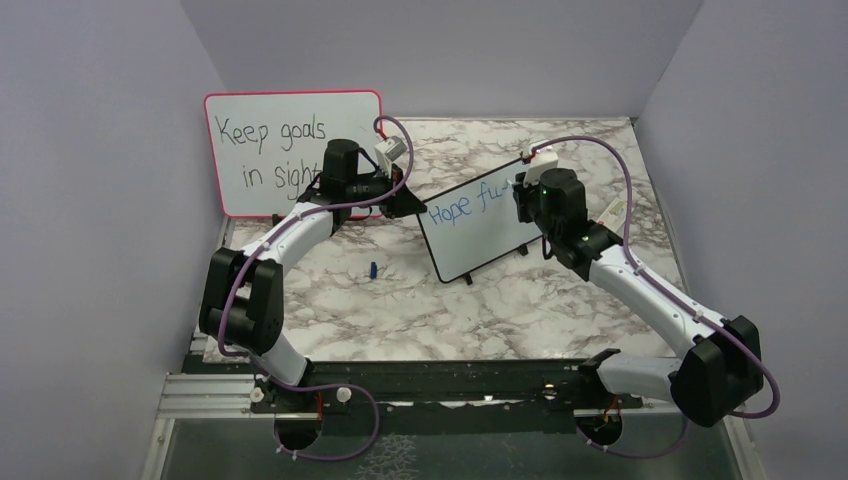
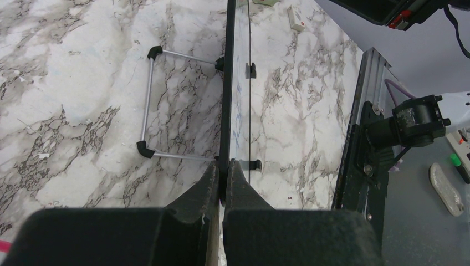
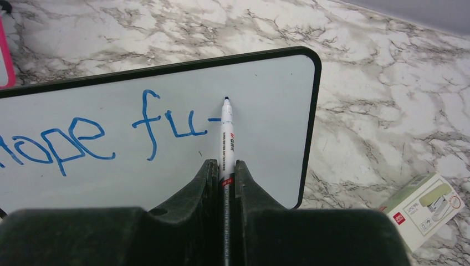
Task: Write a sentence on the whiteboard
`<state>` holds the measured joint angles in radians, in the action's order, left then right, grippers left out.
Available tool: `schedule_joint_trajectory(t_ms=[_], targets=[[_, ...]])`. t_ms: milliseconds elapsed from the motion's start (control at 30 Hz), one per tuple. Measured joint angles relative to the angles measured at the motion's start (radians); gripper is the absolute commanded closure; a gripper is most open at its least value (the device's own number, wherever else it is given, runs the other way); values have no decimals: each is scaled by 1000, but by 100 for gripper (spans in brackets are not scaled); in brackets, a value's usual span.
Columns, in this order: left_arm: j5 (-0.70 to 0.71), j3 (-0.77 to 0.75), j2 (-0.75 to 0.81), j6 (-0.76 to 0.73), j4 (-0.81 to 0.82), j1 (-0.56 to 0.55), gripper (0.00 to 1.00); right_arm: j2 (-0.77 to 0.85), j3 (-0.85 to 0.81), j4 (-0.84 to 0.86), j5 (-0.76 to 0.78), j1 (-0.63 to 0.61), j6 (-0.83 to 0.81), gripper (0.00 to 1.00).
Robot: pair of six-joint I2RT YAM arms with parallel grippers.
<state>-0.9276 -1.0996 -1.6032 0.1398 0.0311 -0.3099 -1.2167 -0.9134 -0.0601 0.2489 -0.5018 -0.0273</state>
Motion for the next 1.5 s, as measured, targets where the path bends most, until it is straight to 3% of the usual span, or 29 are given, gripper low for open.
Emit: schedule_joint_trajectory(t_ms=[700, 1500], targets=[[0, -1, 0, 0, -3, 0, 100, 14, 7, -15, -68, 5, 3, 99], [0, -3, -2, 0, -6, 0, 100, 27, 47, -48, -42, 5, 8, 99]])
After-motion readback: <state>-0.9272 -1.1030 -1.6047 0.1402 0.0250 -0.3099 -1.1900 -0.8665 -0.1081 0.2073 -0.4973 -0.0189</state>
